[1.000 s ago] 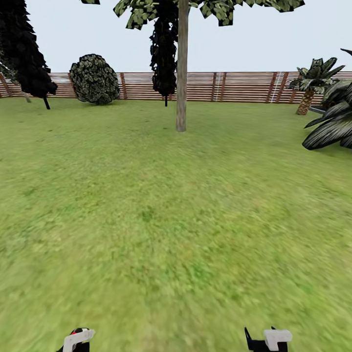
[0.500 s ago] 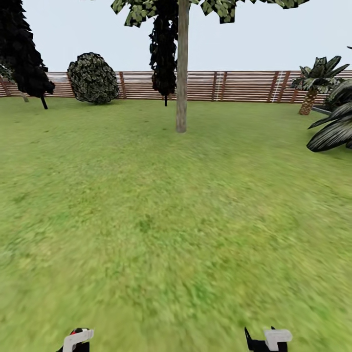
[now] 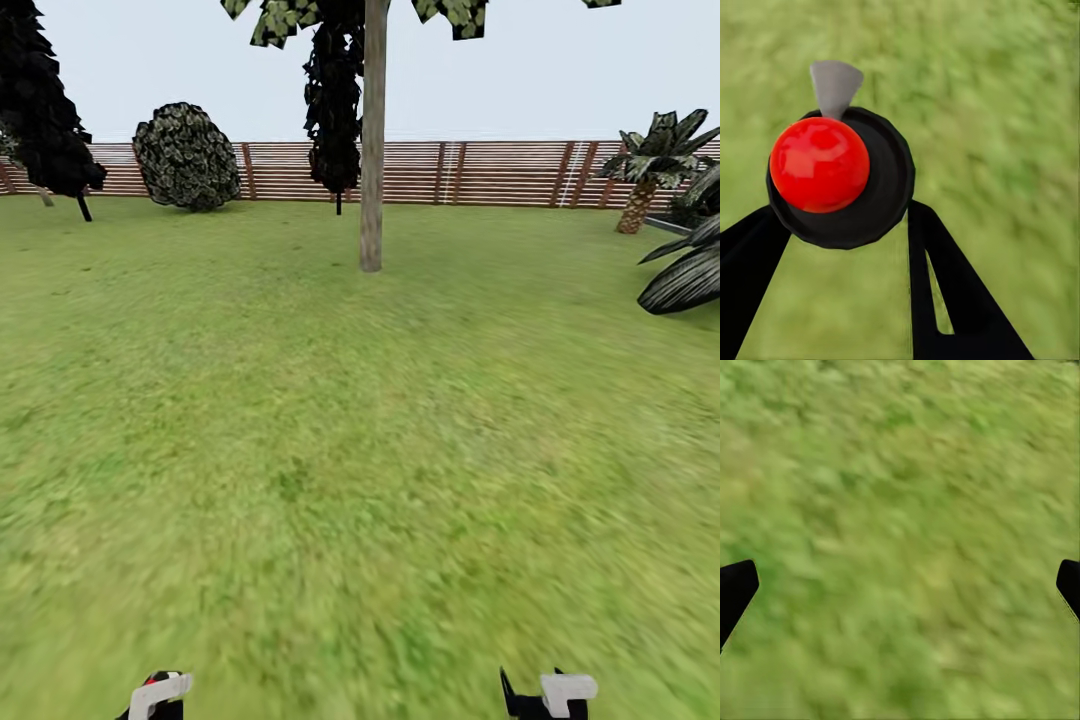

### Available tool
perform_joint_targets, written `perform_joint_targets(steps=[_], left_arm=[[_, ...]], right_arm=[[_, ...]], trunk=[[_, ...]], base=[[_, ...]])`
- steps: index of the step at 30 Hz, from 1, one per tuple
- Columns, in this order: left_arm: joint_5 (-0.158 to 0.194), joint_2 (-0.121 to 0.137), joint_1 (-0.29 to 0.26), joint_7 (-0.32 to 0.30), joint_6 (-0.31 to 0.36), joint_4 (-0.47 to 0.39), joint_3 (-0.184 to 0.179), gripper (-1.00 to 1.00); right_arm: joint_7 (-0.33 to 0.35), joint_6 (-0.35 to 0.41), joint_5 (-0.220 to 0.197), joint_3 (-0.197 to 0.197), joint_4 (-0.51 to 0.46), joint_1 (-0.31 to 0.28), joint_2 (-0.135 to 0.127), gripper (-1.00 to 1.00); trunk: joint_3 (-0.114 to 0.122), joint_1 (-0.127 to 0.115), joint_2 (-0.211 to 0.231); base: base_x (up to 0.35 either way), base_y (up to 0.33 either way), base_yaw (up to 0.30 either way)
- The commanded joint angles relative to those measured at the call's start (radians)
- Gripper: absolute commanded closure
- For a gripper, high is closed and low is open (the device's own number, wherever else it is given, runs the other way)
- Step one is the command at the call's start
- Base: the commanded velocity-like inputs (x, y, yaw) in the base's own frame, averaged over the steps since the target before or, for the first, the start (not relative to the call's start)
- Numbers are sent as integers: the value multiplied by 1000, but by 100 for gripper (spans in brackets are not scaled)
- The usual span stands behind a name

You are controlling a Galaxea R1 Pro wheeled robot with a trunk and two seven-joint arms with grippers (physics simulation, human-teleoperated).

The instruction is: In the garden, pick up the pesticide atomizer on the floor and spray pesticide onto both trees until each tree trunk is fully covered.

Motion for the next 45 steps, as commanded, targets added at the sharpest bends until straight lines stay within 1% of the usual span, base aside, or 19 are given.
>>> perform_joint_targets(steps=[1, 45], left_arm=[[1, 0, -1, -3, -3, 1, 3, 100], [1, -1, 0, 1, -3, 1, 2, 100]], right_arm=[[0, -3, 0, 0, 1, -1, 0, -100], [0, -3, 0, 0, 1, -1, 0, -100]], trunk=[[-1, 0, 0], [-1, 0, 0]], base=[[338, 0, 0], [338, 0, 0]])
